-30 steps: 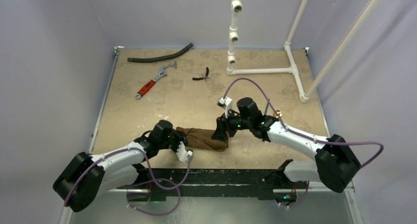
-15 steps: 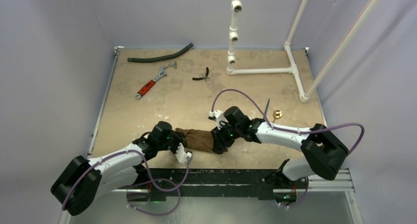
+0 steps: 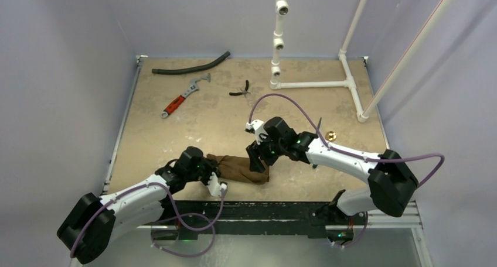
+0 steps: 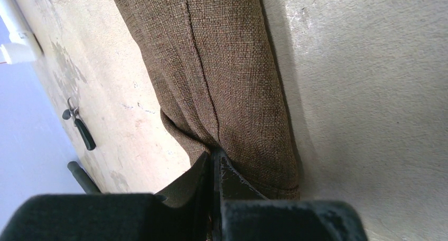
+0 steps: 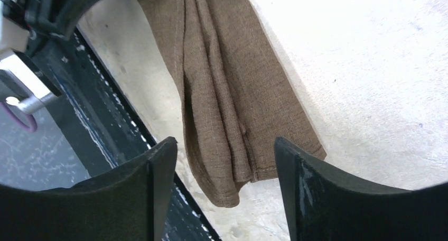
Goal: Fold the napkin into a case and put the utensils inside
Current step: Pick up the 2/3-rectangle-folded napkin at the center of the board.
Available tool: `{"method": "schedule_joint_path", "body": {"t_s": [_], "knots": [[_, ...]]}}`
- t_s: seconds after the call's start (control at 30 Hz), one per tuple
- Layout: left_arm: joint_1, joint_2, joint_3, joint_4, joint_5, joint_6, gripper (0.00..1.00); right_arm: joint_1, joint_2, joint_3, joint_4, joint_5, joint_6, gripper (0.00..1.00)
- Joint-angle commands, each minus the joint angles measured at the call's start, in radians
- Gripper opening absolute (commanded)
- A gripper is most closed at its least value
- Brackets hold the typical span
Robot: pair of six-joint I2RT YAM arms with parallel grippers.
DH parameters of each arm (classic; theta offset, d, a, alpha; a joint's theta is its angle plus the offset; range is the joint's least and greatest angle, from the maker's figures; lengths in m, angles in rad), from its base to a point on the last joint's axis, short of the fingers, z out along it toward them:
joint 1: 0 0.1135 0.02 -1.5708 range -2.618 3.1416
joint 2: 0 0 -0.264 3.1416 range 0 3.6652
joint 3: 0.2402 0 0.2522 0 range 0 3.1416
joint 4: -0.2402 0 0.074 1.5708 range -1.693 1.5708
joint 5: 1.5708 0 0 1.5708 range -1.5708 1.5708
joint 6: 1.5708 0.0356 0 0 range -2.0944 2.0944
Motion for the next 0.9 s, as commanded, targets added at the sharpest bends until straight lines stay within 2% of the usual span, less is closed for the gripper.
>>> {"method": "schedule_joint_path", "body": {"t_s": [0.0,0.1,0.2,0.3,0.43,0.6,0.67,0.77,0.87], "knots": [[-0.004,0.016,-0.043,-0.150,-0.009,-0.017,0.00,0.003,0.029,0.032,-0.059,-0.071,-0.036,0.75],[-0.003,0.013,-0.044,-0.149,-0.010,-0.016,0.00,0.005,0.048,0.046,-0.061,-0.110,-0.046,0.74],[-0.004,0.006,-0.050,-0.140,-0.030,-0.027,0.00,0.016,0.120,0.086,-0.105,-0.129,-0.069,0.68],[-0.004,-0.001,-0.054,-0.134,-0.062,-0.055,0.00,0.040,0.136,0.089,-0.103,-0.149,-0.080,0.65],[-0.004,-0.003,-0.056,-0.129,-0.084,-0.068,0.00,0.048,0.153,0.111,-0.125,-0.135,-0.090,0.65],[-0.003,0.001,-0.057,-0.135,-0.116,-0.056,0.00,0.053,0.211,0.178,-0.241,-0.064,-0.160,0.63],[-0.004,0.005,-0.057,-0.133,-0.146,-0.067,0.00,0.053,0.239,0.196,-0.275,-0.044,-0.185,0.53],[-0.004,0.007,-0.056,-0.132,-0.160,-0.070,0.00,0.052,0.261,0.208,-0.285,-0.069,-0.214,0.28],[-0.004,0.005,-0.058,-0.131,-0.170,-0.066,0.00,0.050,0.248,0.201,-0.274,-0.073,-0.209,0.16]]}}
